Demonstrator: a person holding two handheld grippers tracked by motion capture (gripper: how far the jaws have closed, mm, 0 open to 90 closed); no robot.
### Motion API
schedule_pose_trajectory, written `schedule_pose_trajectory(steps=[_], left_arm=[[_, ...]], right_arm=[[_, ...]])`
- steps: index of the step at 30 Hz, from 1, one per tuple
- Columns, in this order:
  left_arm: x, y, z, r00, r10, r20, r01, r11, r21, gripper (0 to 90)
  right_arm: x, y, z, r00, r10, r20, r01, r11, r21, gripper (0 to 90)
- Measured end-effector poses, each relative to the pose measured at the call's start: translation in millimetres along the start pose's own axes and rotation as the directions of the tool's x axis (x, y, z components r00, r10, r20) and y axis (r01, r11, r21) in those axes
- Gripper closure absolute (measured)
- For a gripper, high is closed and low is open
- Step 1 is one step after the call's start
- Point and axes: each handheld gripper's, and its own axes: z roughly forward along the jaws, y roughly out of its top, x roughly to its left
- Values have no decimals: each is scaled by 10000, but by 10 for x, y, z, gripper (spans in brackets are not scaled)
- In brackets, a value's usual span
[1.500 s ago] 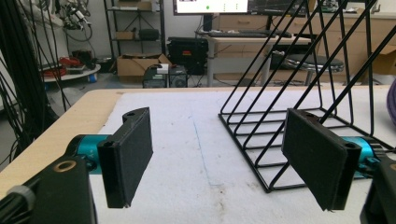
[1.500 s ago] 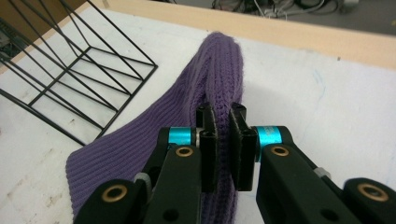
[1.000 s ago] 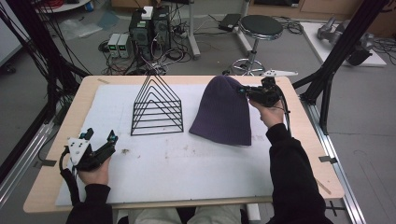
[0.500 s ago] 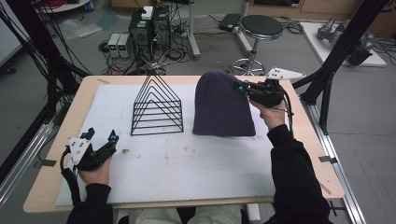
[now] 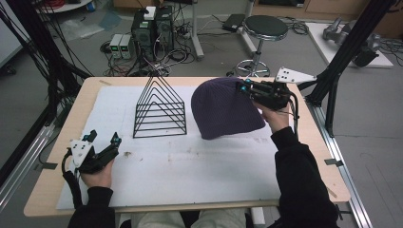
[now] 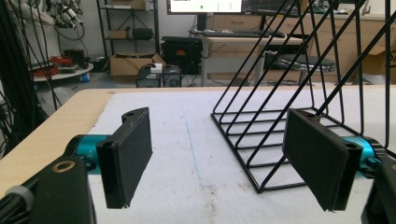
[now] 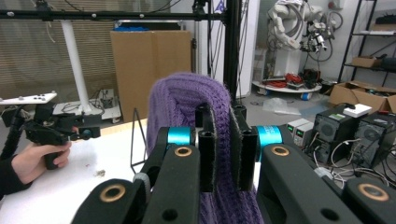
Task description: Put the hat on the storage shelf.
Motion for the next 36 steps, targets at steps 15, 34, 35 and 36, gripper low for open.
schedule_pose_trajectory(steps=[15,34,35,36], left_arm=[[-5,1,7,9993,-118,346,119,9999,-52,243],[-85,21,54,9873,-319,1554,326,9995,-20,224],[-102,24,58,9858,-301,1653,315,9995,-55,224],[-118,29,60,9840,-257,1764,267,9996,-34,224]], right_arm=[[286,260,216,9950,-447,-892,452,9990,36,840],[464,386,558,9869,-291,-1585,300,9995,30,833],[479,395,572,9866,-291,-1604,300,9995,36,834],[490,403,585,9859,-351,-1638,361,9993,28,833]])
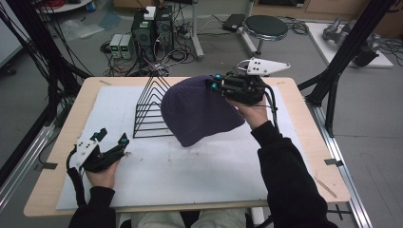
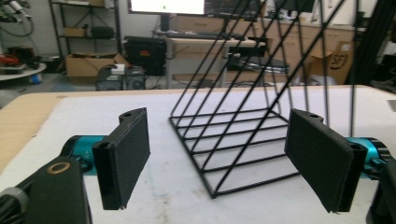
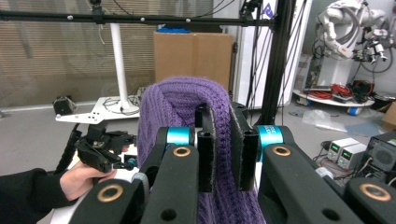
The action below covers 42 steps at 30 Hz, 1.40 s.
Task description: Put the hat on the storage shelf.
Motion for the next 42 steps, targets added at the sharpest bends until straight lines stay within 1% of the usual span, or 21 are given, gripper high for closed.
schedule_pose_trajectory(steps=[5,10,13,17,19,20,24,25,28,29,31,33,36,38,39,40,41,42], left_arm=[[-85,3,32,9982,-11,596,10,10000,16,219],[-170,19,50,9930,137,1176,-128,9999,-84,217],[-209,23,60,9883,247,1503,-232,9997,-118,216],[-257,33,82,9784,242,2054,-223,9997,-118,215],[-283,43,93,9695,289,2435,-256,9995,-164,214],[-297,48,95,9641,335,2635,-290,9994,-209,213],[-351,64,108,9361,440,3490,-362,9989,-288,209],[-365,64,117,9307,478,3626,-404,9988,-281,209],[-403,56,144,9176,503,3944,-502,9987,-105,209],[-419,52,155,9141,512,4022,-520,9986,-90,209],[-447,47,173,9044,538,4233,-573,9983,-43,209],[-480,43,187,8965,560,4394,-596,9982,-56,209],[-525,38,204,8770,510,4778,-536,9985,-81,209],[-553,41,208,8595,444,5093,-469,9989,-79,209],[-569,41,210,8518,424,5222,-428,9990,-114,209],[-582,42,211,8433,405,5359,-413,9991,-104,211],[-599,42,212,8368,359,5463,-389,9992,-60,212],[-611,40,217,8323,385,5529,-441,9990,-33,212]], right_arm=[[49,35,73,10000,-23,-82,23,10000,59,833],[95,66,136,9997,-45,-229,46,10000,38,832],[122,89,179,9994,-45,-358,44,10000,-29,831],[149,103,214,9989,-89,-469,88,10000,-25,831],[173,109,239,9987,-89,-496,89,10000,9,830],[180,110,252,9987,-114,-501,115,9999,16,830],[199,107,294,9985,-86,-533,91,9999,88,829],[205,106,312,9985,-104,-540,109,9999,88,828],[225,112,331,9978,-96,-657,101,9999,71,828],[232,116,334,9976,-70,-682,71,10000,13,828],[239,121,336,9973,-72,-730,70,10000,-28,828],[255,135,342,9971,-75,-755,70,10000,-71,828],[277,158,360,9970,-69,-774,58,9999,-135,828],[296,174,376,9965,-86,-830,77,9999,-121,828],[307,181,383,9963,-89,-858,80,9999,-109,828],[325,192,405,9953,-136,-957,123,9998,-143,828],[337,197,415,9949,-126,-999,112,9998,-149,827],[347,201,425,9945,-145,-1035,131,9998,-148,827]])
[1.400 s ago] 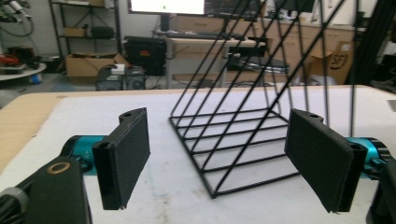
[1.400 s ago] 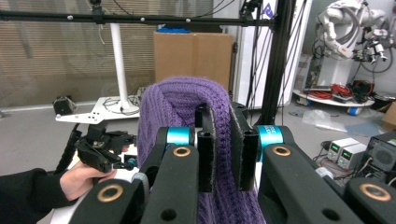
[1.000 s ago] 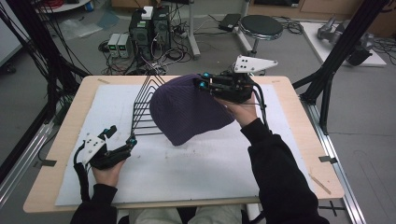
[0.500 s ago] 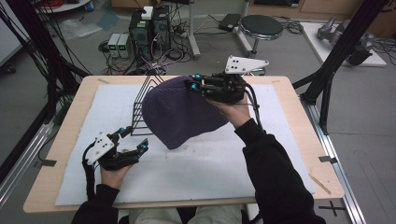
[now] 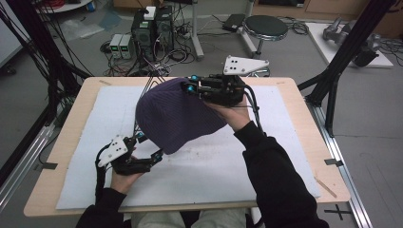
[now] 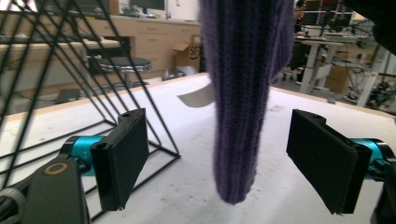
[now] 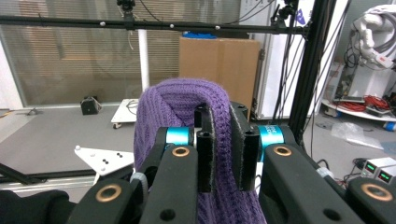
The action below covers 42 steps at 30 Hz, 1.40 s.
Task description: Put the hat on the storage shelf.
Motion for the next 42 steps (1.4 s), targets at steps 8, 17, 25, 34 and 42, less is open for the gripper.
schedule_pose_trajectory(steps=[8,17,25,34,42], left_arm=[[-23,-31,67,9988,-389,285,380,9988,307,220],[-34,-40,71,9958,-459,786,423,9980,465,496],[-39,-38,67,9953,-582,777,524,9959,742,771],[-34,-8,58,9912,-980,893,900,9920,890,836],[25,79,46,9893,-1057,1005,938,9888,1159,841]], right_arm=[[71,36,55,9996,-52,-292,48,9999,-131,825],[65,42,44,9995,75,-312,-80,9998,-181,822],[59,18,34,9995,98,-292,-103,9998,-186,821],[23,-22,-49,9996,247,-151,-252,9993,-290,821],[-8,-37,-126,9993,363,33,-361,9986,-393,821]])
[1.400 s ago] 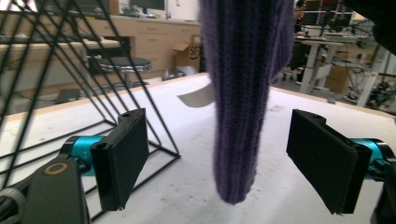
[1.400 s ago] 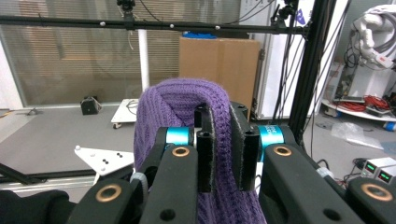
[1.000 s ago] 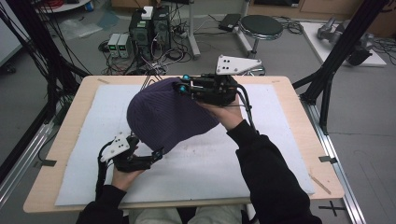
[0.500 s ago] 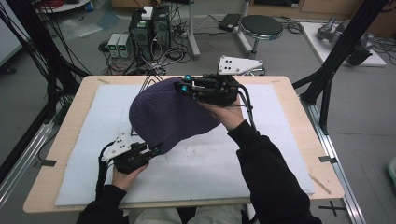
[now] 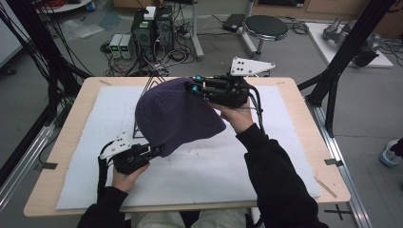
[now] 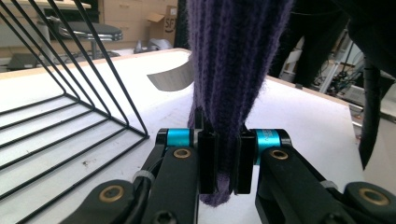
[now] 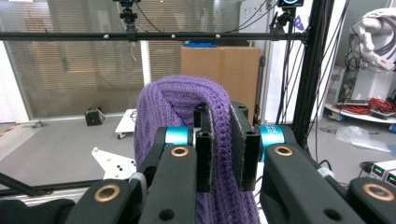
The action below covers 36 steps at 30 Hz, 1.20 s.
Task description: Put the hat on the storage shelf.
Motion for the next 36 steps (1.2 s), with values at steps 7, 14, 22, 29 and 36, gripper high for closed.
schedule_pose_trajectory(steps=[7,14,22,29,36], left_arm=[[87,86,-15,9996,185,-195,-183,9998,116,841],[176,223,-31,9989,459,-72,-454,9971,605,840],[343,469,-154,9995,282,149,-288,9988,396,840],[452,724,-200,9987,508,36,-508,9982,303,840],[575,912,-217,9974,692,-178,-686,9971,328,839]], right_arm=[[-43,-18,-62,9997,91,227,-90,10000,-38,821],[-130,-41,-81,9982,363,479,-355,9992,-176,821],[-232,-46,-112,9946,676,787,-630,9962,-602,822],[-345,2,-126,9908,1000,911,-898,9898,-1103,821],[-476,116,-51,9897,933,1082,-808,9901,-1147,822]])
